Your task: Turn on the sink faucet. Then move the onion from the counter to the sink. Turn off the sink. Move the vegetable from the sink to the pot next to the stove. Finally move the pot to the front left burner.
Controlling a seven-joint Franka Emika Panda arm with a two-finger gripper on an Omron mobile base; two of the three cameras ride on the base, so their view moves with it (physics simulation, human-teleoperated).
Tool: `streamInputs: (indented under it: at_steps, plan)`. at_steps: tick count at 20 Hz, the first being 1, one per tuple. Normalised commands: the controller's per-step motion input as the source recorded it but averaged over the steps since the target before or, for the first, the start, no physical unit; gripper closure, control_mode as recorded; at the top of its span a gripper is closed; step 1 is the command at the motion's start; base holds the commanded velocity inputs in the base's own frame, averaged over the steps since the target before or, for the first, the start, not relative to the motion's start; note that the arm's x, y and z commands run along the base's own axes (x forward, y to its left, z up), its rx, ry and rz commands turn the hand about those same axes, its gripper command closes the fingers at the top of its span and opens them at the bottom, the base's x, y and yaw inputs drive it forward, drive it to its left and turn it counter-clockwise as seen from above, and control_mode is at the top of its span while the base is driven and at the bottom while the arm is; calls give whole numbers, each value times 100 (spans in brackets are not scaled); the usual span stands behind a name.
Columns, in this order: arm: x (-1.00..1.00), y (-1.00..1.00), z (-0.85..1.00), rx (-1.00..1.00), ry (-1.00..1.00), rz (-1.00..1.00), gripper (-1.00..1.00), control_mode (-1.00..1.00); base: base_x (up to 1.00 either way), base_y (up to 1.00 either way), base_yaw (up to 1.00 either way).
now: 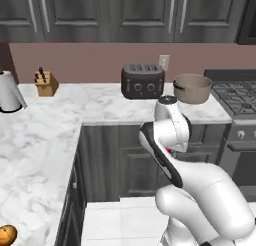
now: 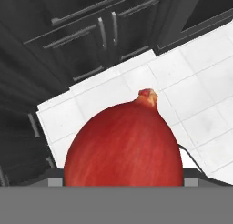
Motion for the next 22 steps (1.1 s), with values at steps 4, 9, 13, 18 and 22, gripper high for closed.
streamInputs:
  at_steps: [4, 9, 13, 18, 22]
  plan:
    - [0, 0, 0, 0, 0, 0, 100, 100, 0, -71, -23]
    - [0, 0, 0, 0, 0, 0, 100, 100, 0, -82, -16]
    - [0, 0, 0, 0, 0, 0, 100, 100, 0, -76, -12]
    - [0, 0, 0, 0, 0, 0, 100, 100, 4, -54, -10]
    - [0, 0, 0, 0, 0, 0, 100, 100, 11, -48, -7]
